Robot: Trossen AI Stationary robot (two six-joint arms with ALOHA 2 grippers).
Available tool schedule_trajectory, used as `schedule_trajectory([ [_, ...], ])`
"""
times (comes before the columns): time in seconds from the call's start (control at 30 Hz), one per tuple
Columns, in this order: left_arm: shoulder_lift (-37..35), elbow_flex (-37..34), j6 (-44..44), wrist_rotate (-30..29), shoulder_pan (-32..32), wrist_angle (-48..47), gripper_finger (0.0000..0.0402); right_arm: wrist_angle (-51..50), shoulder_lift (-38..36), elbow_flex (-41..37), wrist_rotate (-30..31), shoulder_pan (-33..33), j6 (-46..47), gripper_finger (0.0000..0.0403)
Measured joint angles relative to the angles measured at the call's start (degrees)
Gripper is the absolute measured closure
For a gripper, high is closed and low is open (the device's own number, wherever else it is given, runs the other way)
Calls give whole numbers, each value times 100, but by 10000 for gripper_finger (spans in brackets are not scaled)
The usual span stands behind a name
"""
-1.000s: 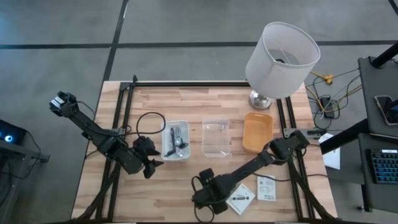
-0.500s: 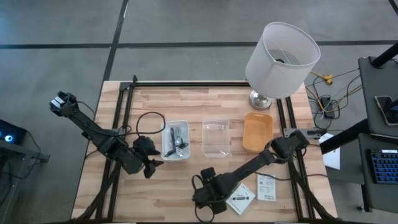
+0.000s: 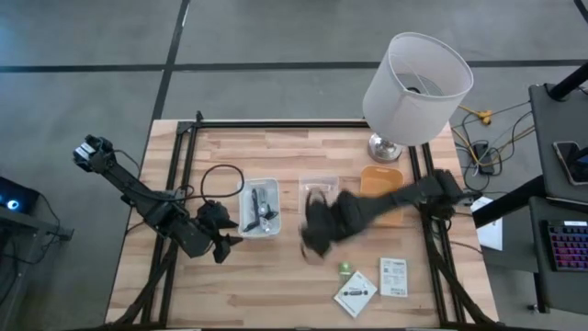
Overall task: Pick and place items into bin
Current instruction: Put the light purple charger adapter into the transparent bin, then put the green charger adapter into the transparent bin
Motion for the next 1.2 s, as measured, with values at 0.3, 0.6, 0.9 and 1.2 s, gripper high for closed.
schedule_trajectory([
  [0.3,0,0,0,-10,-2,-12,179,697,-177,-1024,-504,-1624,261,205],
  [0.6,0,0,0,-159,-2,-44,179,1619,-161,-1394,-239,-1737,-38,126],
  [0.9,0,0,-2,-161,0,-45,179,316,-466,-1170,-1196,-972,-818,89],
  [1.2,2,0,-14,-163,7,-36,179,484,-408,-1890,-3214,338,2790,105],
])
